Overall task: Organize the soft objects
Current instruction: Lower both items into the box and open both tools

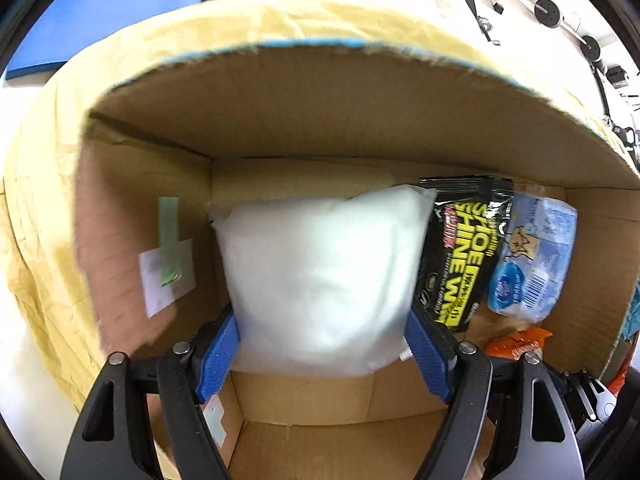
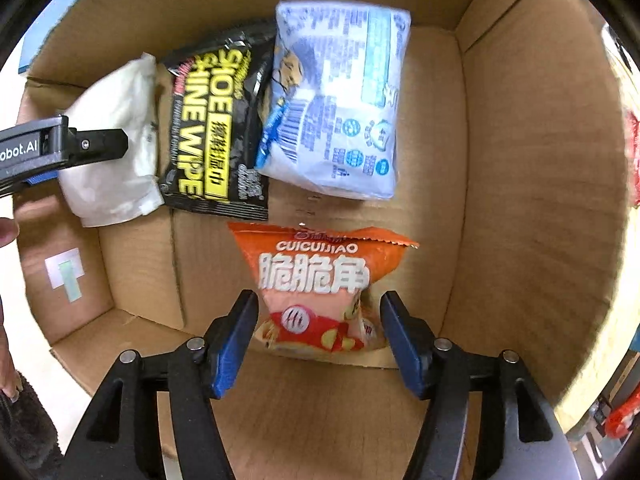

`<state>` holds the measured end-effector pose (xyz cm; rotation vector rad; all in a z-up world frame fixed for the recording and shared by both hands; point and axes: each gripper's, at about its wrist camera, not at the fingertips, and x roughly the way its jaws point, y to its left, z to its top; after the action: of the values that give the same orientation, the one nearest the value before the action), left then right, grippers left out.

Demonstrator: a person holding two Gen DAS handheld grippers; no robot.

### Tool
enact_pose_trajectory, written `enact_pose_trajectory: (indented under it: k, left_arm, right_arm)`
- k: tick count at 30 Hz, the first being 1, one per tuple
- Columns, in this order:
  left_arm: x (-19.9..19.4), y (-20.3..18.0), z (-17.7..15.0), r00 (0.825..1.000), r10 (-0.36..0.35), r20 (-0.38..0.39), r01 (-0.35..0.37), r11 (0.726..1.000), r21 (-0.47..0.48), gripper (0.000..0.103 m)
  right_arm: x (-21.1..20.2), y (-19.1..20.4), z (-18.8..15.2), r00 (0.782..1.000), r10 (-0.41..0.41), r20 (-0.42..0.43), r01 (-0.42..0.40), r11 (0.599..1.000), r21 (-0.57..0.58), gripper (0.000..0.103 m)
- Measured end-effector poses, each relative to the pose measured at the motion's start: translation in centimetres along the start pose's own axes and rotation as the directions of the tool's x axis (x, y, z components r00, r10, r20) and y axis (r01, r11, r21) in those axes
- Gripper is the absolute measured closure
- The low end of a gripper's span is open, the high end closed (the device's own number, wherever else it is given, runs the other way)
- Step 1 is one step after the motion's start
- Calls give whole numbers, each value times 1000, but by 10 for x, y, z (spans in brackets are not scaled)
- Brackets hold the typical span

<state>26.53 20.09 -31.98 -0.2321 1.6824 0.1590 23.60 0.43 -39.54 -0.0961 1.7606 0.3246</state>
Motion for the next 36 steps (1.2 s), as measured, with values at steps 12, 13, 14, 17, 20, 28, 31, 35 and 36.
enact_pose_trajectory:
  k: [12,13,14,17,20,28,31,35,36]
  left_arm:
    - [-64,3,-56,989,-31,144,34,999,-19,23]
    - [-73,10,-57,985,-32,167,37,999,-29,22]
    - [-80,16,-61,981,-28,192,37,998,-42,19]
    - [-86,26,-71,972,-26,232,42,997,-67,12]
    - [-80,28,-78,970,-39,241,60,995,-80,2]
    - [-75,24,-105,966,-24,256,49,995,-92,2]
    - [-82,21,-116,957,-4,291,33,995,-94,2]
    - [-98,13,-132,942,18,334,9,997,-80,2]
    - [-102,11,-135,938,20,345,7,997,-76,2]
  right_arm:
    - [-41,8,-18,995,-26,91,28,999,-19,33]
    - [-43,8,-19,995,-30,99,32,999,-19,33]
    - [-47,7,-21,994,-35,108,37,999,-19,33]
    - [-57,4,-21,990,-45,135,48,999,-17,22]
    - [-67,0,-21,985,-62,160,66,998,-20,17]
    - [-77,4,-32,971,-100,215,109,994,-31,1]
    - [-86,5,-39,966,-99,241,111,993,-35,1]
    - [-100,6,-48,959,-90,268,106,994,-43,1]
    - [-106,6,-52,957,-87,278,105,993,-47,1]
